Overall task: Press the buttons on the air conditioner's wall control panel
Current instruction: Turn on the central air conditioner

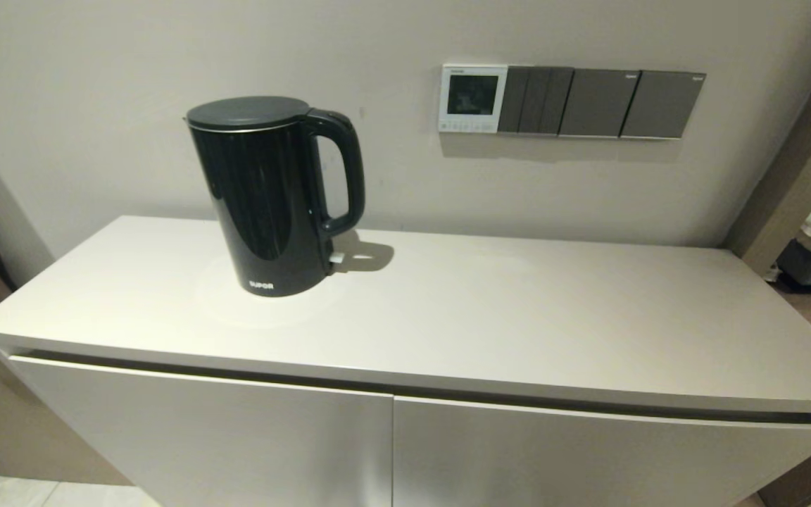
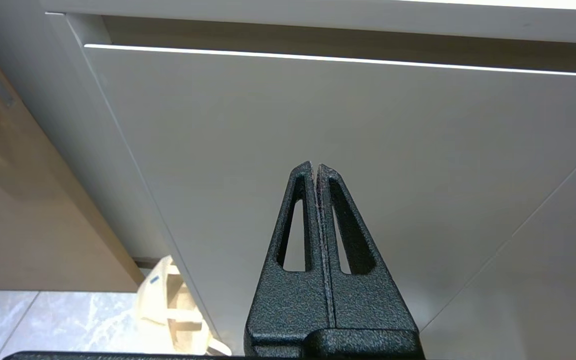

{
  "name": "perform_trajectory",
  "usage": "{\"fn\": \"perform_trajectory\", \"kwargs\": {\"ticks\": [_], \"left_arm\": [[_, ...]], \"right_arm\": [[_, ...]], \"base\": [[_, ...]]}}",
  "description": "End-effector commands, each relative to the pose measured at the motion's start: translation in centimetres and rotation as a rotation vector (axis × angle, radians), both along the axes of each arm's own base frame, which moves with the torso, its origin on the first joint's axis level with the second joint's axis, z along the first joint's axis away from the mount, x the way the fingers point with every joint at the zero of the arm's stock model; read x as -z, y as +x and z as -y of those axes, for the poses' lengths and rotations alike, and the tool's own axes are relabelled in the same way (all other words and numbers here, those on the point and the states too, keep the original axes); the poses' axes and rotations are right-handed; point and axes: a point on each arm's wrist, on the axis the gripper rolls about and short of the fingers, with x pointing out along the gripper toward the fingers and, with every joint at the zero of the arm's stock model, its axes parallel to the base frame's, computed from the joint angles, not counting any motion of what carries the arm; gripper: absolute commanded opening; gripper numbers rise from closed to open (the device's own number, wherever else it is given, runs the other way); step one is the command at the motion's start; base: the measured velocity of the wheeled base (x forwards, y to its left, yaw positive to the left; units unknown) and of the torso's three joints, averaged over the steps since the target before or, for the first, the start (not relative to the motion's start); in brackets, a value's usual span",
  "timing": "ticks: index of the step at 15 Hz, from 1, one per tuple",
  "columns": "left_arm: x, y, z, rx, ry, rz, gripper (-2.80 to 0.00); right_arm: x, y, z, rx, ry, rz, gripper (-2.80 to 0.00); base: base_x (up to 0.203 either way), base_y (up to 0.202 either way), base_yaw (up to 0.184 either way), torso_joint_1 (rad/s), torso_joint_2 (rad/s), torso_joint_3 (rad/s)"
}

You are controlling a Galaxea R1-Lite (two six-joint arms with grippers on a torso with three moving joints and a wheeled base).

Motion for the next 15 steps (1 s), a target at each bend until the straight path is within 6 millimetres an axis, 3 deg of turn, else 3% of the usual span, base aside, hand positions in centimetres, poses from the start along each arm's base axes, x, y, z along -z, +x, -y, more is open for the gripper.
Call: {"fn": "perform_trajectory", "kwargs": {"ticks": [1,4,8,9,13,15], "left_arm": [[0.0,0.0,0.0,0.000,0.000,0.000,-2.80],[0.0,0.0,0.0,0.000,0.000,0.001,-2.80],[0.0,0.0,0.0,0.000,0.000,0.000,-2.80],[0.0,0.0,0.0,0.000,0.000,0.000,-2.80],[0.0,0.0,0.0,0.000,0.000,0.000,-2.80],[0.0,0.0,0.0,0.000,0.000,0.000,-2.80]], "right_arm": [[-4.7,4.2,0.0,0.004,0.003,-0.072,-2.80],[-9.1,8.9,0.0,-0.004,0.034,-0.104,-2.80],[-12.7,16.4,-0.6,-0.016,0.138,-0.164,-2.80],[-13.2,17.9,-1.5,-0.019,0.159,-0.175,-2.80],[-13.4,23.0,-8.3,-0.038,0.172,-0.220,-2.80],[-13.3,25.4,-10.3,-0.006,0.177,-0.222,-2.80]], "base": [[0.000,0.000,0.000,0.000,0.00,0.000],[0.000,0.000,0.000,0.000,0.00,0.000],[0.000,0.000,0.000,0.000,0.00,0.000],[0.000,0.000,0.000,0.000,0.00,0.000],[0.000,0.000,0.000,0.000,0.00,0.000],[0.000,0.000,0.000,0.000,0.00,0.000]]}}
